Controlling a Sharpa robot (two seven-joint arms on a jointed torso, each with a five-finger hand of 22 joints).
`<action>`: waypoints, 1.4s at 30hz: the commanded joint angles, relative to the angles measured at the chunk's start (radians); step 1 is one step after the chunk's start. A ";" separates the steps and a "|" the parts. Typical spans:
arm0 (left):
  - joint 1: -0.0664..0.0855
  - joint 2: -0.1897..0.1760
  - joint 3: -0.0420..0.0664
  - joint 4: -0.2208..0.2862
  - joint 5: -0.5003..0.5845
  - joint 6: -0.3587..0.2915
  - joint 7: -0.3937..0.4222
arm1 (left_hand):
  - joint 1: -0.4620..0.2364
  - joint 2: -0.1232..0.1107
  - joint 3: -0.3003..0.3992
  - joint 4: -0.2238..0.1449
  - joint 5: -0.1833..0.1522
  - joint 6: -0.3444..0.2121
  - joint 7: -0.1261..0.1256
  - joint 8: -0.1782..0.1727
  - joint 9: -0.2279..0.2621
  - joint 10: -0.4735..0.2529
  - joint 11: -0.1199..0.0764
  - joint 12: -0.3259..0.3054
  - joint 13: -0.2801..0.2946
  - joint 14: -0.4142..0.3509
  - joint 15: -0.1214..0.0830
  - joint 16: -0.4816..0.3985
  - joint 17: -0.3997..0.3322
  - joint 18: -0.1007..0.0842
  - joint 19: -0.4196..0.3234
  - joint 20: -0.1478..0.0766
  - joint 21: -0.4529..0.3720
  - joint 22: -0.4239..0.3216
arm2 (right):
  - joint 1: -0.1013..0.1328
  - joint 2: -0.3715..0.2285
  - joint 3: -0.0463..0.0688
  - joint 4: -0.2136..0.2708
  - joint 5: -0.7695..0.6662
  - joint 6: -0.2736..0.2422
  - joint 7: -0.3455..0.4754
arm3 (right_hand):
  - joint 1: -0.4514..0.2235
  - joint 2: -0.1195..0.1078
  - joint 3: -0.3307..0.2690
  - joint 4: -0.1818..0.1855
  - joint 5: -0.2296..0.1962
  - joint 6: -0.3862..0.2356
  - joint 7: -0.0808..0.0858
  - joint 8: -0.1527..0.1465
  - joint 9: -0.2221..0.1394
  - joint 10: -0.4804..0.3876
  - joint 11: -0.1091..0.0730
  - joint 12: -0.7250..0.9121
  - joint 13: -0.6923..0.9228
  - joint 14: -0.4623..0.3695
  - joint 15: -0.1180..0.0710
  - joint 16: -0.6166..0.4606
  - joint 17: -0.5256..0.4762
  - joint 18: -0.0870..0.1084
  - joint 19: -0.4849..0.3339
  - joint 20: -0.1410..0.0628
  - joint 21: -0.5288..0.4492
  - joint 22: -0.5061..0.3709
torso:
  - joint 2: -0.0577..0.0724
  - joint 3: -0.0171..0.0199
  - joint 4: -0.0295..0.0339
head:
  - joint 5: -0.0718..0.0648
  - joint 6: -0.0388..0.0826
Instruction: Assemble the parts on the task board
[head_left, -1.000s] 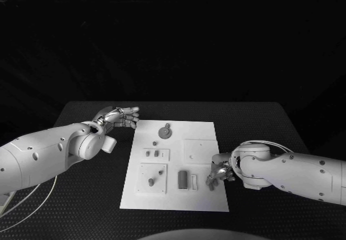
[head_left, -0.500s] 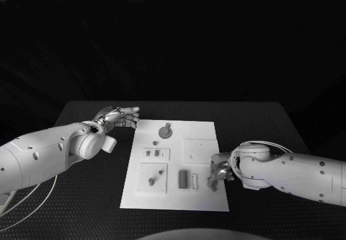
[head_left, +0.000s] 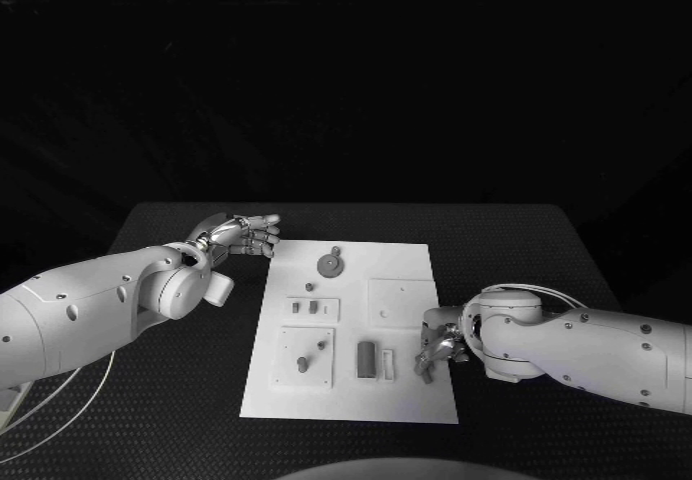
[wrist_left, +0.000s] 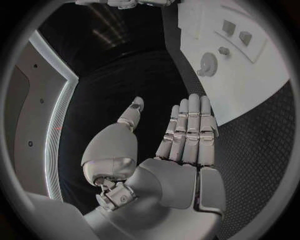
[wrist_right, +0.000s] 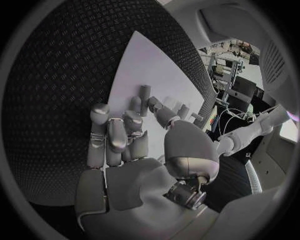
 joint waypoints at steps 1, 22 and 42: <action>0.001 0.002 0.001 0.003 -0.005 0.015 0.006 | -0.005 0.003 0.002 -0.003 -0.004 -0.008 -0.001 0.005 -0.001 -0.006 -0.003 0.000 -0.001 -0.008 0.001 -0.006 0.001 0.001 -0.004 0.001 0.001 0.000 | -0.015 -0.001 -0.012 -0.008 0.040 -0.015 -0.017 | 0.017 0.043 -0.007 0.000 0.004 -0.082 0.060 -0.087 0.001 0.001 0.005 0.005 -0.001 0.003 0.003 -0.002 0.002 0.047 -0.002 0.006 0.005 0.017 | 0.000 0.0001 -0.0001 | 0.000 0.001; 0.001 0.003 0.001 0.003 -0.006 0.014 0.005 | -0.005 0.003 0.002 -0.003 -0.004 -0.008 -0.001 0.006 -0.001 -0.006 -0.003 0.000 -0.001 -0.008 0.001 -0.006 0.002 0.001 -0.003 0.001 0.001 0.000 | 0.025 -0.025 0.007 0.021 0.280 -0.139 0.007 | -0.009 0.079 -0.015 0.000 0.003 -0.059 0.054 -0.083 -0.005 0.010 -0.001 0.008 -0.005 0.013 -0.002 0.001 0.014 0.047 0.002 0.008 0.009 0.016 | 0.000 -0.0005 0.0005 | 0.000 0.003; 0.001 0.003 0.001 0.003 -0.008 0.017 0.002 | -0.005 0.003 0.002 -0.004 -0.004 -0.007 -0.001 0.006 -0.001 -0.006 -0.003 0.000 0.000 -0.008 0.001 -0.006 0.002 0.001 -0.003 0.001 0.001 0.000 | 0.027 0.028 0.004 -0.011 0.386 -0.091 -0.006 | -0.018 0.067 -0.018 0.001 0.003 -0.061 0.054 -0.086 -0.009 0.008 -0.001 0.005 -0.007 0.007 -0.003 -0.003 0.003 0.047 0.000 0.008 0.007 0.015 | 0.000 -0.0009 0.0010 | 0.000 -0.001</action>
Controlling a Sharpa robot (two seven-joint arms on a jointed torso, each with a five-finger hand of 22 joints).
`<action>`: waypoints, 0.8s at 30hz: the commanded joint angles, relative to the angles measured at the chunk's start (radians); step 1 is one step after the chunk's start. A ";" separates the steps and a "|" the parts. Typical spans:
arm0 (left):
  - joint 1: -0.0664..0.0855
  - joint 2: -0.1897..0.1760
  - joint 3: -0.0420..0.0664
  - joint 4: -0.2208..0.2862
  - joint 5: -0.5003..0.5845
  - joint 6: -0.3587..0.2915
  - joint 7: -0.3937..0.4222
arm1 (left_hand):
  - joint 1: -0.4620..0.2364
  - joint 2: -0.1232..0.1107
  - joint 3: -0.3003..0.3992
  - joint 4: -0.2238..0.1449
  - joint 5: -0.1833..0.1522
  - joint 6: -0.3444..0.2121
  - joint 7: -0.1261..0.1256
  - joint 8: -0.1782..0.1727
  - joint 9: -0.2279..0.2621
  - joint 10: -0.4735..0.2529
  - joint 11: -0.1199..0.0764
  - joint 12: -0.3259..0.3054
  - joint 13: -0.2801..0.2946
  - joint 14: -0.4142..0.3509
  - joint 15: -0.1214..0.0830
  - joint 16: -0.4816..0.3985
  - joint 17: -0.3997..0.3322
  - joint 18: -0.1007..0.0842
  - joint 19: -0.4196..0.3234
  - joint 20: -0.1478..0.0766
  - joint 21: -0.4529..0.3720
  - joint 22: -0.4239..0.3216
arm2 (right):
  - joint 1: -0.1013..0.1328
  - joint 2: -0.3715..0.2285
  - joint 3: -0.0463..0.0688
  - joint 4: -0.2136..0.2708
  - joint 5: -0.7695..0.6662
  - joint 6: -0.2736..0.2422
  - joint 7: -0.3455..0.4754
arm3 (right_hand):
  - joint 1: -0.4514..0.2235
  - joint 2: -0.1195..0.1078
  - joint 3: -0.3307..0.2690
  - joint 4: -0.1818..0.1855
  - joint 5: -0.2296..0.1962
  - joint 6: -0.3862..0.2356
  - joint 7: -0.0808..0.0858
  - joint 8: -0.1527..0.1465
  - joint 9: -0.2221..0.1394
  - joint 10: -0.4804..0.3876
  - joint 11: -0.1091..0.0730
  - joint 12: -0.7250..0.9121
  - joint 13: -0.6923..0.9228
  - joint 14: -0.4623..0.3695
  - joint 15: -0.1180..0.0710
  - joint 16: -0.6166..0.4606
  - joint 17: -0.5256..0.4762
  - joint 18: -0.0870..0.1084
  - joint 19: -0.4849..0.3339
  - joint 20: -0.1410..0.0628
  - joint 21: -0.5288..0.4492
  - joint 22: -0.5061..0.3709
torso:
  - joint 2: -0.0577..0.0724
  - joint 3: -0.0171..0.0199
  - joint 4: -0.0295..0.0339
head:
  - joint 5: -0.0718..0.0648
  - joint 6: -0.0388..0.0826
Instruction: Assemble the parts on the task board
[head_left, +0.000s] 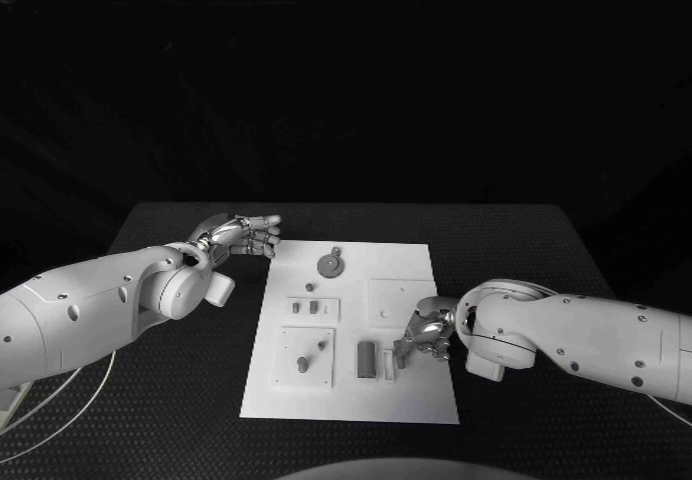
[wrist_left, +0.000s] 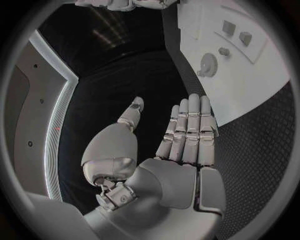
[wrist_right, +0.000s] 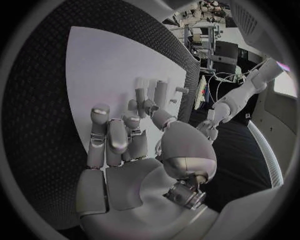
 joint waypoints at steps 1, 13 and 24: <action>0.001 0.001 0.001 0.003 -0.005 0.016 0.005 | -0.005 0.003 0.002 -0.004 -0.004 -0.007 -0.001 0.006 -0.001 -0.006 -0.003 0.000 0.000 -0.008 0.001 -0.006 0.002 0.001 -0.003 0.001 0.001 0.000 | -0.001 0.006 -0.004 -0.003 0.040 0.040 -0.006 | -0.008 -0.003 -0.006 0.001 0.003 -0.013 0.019 -0.001 -0.002 0.005 -0.003 0.001 -0.001 -0.006 0.001 -0.003 -0.003 0.047 0.001 0.003 0.003 0.015 | 0.000 0.0007 0.0008 | 0.000 -0.003; 0.001 0.002 0.001 0.003 -0.005 0.017 0.005 | -0.005 0.003 0.002 -0.004 -0.004 -0.008 -0.001 0.006 -0.001 -0.006 -0.003 0.000 0.000 -0.008 0.001 -0.006 0.002 0.001 -0.003 0.001 0.001 0.000 | -0.003 0.033 -0.008 -0.007 0.059 0.037 -0.001 | -0.014 -0.010 -0.008 0.001 0.003 -0.015 0.020 -0.003 -0.004 0.002 -0.002 0.000 -0.002 -0.009 0.002 -0.005 -0.006 0.047 -0.001 0.004 0.001 0.014 | 0.000 0.0010 0.0002 | 0.001 -0.006; 0.001 -0.001 0.001 0.006 -0.006 0.016 0.003 | -0.005 0.002 0.002 -0.004 -0.004 -0.008 -0.001 0.006 -0.001 -0.006 -0.003 0.000 0.000 -0.008 0.001 -0.006 0.002 0.001 -0.004 0.001 0.001 0.000 | -0.007 0.038 -0.011 -0.013 0.059 0.045 -0.006 | -0.018 -0.014 -0.009 0.002 0.003 -0.016 0.020 -0.004 -0.005 0.000 -0.001 -0.001 -0.002 -0.013 0.002 -0.007 -0.011 0.047 -0.002 0.005 0.000 0.014 | 0.000 -0.0001 0.0004 | 0.002 -0.010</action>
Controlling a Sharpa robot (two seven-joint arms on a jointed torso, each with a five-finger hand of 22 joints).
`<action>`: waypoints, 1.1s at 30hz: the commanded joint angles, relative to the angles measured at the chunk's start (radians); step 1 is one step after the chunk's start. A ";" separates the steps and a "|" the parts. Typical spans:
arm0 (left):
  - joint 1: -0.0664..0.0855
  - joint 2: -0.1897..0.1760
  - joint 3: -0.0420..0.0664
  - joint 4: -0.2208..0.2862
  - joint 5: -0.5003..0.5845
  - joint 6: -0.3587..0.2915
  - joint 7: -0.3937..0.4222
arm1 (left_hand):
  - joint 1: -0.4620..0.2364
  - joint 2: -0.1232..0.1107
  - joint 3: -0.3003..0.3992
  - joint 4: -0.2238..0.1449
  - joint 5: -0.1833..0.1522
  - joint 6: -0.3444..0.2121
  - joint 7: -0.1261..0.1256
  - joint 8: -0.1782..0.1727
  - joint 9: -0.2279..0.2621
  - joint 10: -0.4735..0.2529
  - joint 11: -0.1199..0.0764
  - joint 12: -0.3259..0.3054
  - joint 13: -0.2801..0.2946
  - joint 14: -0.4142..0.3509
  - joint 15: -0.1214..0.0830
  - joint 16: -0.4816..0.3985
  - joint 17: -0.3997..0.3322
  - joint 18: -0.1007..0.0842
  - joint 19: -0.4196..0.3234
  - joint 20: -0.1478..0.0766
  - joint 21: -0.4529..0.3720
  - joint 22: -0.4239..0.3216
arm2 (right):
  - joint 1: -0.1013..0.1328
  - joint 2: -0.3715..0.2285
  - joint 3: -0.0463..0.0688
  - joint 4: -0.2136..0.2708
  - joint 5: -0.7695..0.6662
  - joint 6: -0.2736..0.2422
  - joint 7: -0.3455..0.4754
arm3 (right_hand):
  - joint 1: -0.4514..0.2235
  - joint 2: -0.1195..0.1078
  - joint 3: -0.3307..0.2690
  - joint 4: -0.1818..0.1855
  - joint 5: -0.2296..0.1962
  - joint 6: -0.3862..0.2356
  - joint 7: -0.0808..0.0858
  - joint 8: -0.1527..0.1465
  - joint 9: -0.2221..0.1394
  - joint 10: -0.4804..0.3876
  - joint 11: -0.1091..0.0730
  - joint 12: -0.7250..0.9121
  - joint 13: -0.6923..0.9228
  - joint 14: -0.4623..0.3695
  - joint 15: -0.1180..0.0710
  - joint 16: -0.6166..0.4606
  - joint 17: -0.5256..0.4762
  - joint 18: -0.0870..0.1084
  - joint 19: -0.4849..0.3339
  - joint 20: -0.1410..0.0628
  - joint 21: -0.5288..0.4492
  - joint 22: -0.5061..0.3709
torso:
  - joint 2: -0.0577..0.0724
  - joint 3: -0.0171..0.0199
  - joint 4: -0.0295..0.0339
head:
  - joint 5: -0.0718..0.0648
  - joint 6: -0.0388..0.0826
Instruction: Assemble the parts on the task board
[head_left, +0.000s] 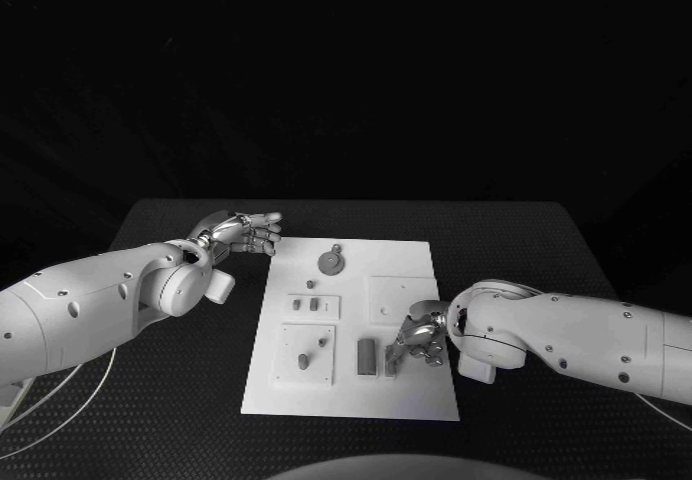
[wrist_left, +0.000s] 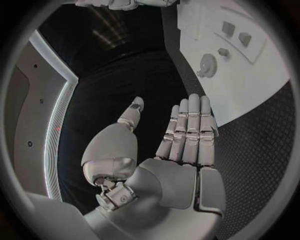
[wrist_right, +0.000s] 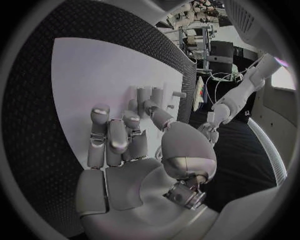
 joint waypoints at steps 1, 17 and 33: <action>0.001 0.000 0.001 0.003 -0.004 0.014 0.006 | -0.005 0.002 0.002 -0.004 -0.004 -0.008 -0.001 0.006 -0.001 -0.006 -0.003 0.000 0.000 -0.008 0.001 -0.006 0.001 0.001 -0.004 0.001 0.001 0.000 | -0.002 0.003 -0.001 0.001 0.007 0.031 -0.003 | -0.009 -0.005 -0.005 0.000 0.003 -0.015 0.020 -0.004 -0.001 0.001 0.000 -0.001 -0.001 -0.009 -0.001 -0.007 -0.001 0.046 -0.002 0.004 0.000 0.014 | -0.001 -0.0010 -0.0004 | 0.001 -0.002; 0.001 -0.001 0.001 0.004 -0.004 0.015 0.003 | -0.006 0.002 0.002 -0.004 -0.004 -0.008 -0.001 0.006 -0.001 -0.006 -0.003 0.000 0.000 -0.008 0.001 -0.007 0.001 0.001 -0.004 0.001 0.001 0.000 | -0.009 0.011 -0.003 -0.006 0.003 0.001 0.004 | -0.035 -0.025 -0.009 0.005 0.003 -0.019 0.022 -0.008 -0.006 -0.004 0.002 -0.002 -0.002 -0.014 0.001 -0.011 -0.007 0.046 -0.001 0.007 -0.003 0.011 | 0.000 -0.0001 -0.0003 | 0.003 -0.004; 0.001 -0.001 0.001 0.003 -0.005 0.015 0.003 | -0.006 0.002 0.002 -0.003 -0.004 -0.008 -0.001 0.006 -0.001 -0.006 -0.003 0.000 0.000 -0.008 0.001 -0.007 0.002 0.001 -0.004 0.001 0.001 0.000 | -0.009 -0.003 -0.003 0.000 -0.014 -0.013 0.031 | -0.059 -0.054 -0.002 0.012 0.003 -0.020 0.024 -0.012 -0.011 -0.007 0.004 -0.001 -0.002 -0.016 0.002 -0.013 -0.010 0.046 0.003 0.006 -0.008 0.007 | -0.001 -0.0001 -0.0005 | 0.004 -0.004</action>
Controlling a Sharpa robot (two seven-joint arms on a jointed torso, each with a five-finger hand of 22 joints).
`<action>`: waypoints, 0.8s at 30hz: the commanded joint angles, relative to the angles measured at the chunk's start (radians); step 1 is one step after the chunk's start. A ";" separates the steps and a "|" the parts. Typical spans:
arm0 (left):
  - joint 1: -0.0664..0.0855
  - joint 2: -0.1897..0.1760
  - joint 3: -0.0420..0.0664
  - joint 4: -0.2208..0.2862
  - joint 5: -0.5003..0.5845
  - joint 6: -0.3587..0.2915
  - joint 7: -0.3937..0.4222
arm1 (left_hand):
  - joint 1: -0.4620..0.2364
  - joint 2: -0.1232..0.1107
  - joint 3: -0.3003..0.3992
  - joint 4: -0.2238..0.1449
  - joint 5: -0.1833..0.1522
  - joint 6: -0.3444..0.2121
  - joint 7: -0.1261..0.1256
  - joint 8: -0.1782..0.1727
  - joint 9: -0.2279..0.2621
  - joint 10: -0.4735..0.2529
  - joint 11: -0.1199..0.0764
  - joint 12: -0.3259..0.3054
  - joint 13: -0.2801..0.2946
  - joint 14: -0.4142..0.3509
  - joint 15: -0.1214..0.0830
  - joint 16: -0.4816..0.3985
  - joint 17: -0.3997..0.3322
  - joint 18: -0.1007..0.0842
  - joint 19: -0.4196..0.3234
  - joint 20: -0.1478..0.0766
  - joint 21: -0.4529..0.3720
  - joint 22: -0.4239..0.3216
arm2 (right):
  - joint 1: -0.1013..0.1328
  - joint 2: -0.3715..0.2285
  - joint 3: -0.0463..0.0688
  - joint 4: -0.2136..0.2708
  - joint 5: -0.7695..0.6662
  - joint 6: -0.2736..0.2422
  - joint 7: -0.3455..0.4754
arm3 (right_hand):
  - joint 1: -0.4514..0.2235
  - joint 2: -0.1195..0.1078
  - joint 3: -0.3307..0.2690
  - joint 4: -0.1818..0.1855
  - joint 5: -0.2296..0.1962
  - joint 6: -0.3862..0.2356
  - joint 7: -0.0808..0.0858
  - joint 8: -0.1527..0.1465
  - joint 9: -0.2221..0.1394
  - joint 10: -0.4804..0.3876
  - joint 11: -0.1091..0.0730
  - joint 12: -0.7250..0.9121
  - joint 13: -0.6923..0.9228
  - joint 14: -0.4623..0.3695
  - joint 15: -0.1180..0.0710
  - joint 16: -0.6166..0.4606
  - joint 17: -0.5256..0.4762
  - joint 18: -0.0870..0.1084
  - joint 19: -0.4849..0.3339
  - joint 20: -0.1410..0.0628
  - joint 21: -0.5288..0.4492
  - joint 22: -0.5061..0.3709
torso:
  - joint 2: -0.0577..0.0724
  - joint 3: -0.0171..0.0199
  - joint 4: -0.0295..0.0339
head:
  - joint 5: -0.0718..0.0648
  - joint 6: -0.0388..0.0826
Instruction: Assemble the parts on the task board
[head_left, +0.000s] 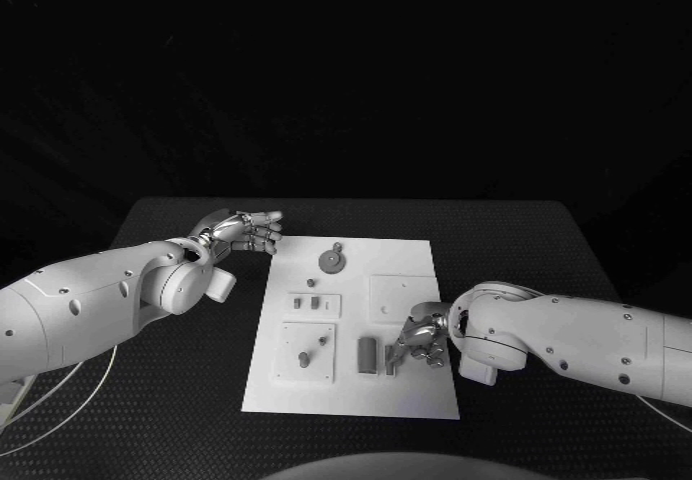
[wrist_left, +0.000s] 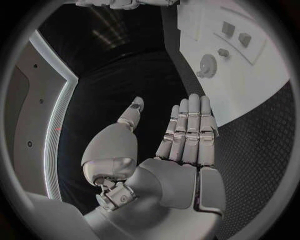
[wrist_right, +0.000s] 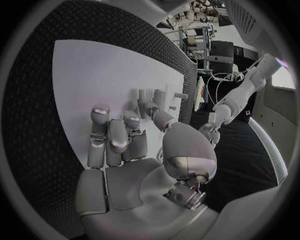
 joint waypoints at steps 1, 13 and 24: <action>0.001 0.000 0.001 0.002 -0.003 0.014 0.006 | -0.006 0.002 0.002 -0.003 -0.004 -0.008 -0.001 0.006 -0.001 -0.006 -0.003 0.000 0.000 -0.008 0.001 -0.007 0.001 0.001 -0.004 0.001 0.001 0.000 | -0.001 -0.007 0.000 0.006 -0.020 -0.016 0.044 | -0.010 -0.007 0.002 0.004 0.003 -0.020 0.023 -0.003 0.001 -0.002 0.004 -0.001 -0.001 -0.008 0.000 -0.005 0.001 0.045 0.002 0.004 -0.004 0.007 | 0.000 0.0000 0.0000 | 0.001 0.000; 0.001 -0.001 0.001 0.002 -0.003 0.016 0.006 | -0.006 0.003 0.002 -0.003 -0.004 -0.008 -0.001 0.006 -0.001 -0.006 -0.003 0.001 0.000 -0.008 0.001 -0.007 0.001 0.001 -0.004 0.001 0.001 0.000 | -0.001 -0.052 0.001 0.025 -0.233 -0.123 0.217 | 0.016 -0.063 0.022 -0.005 0.003 -0.035 0.027 -0.012 -0.006 -0.003 0.007 0.003 -0.001 -0.009 0.003 -0.007 -0.004 0.045 0.009 -0.002 -0.007 0.005 | 0.000 0.0006 -0.0006 | 0.002 0.001; 0.001 0.000 0.001 0.001 -0.004 0.019 0.005 | -0.006 0.003 0.002 -0.003 -0.004 -0.008 -0.001 0.007 -0.001 -0.006 -0.003 0.001 0.000 -0.008 0.001 -0.007 0.001 0.001 -0.003 0.001 0.001 0.000 | -0.001 -0.060 0.001 0.027 -0.352 -0.170 0.326 | 0.116 -0.082 0.038 -0.009 0.003 -0.048 0.032 -0.017 -0.008 -0.007 0.012 0.006 0.000 -0.012 0.007 -0.011 -0.010 0.045 0.007 -0.004 -0.008 0.008 | 0.001 0.0016 -0.0013 | 0.003 0.003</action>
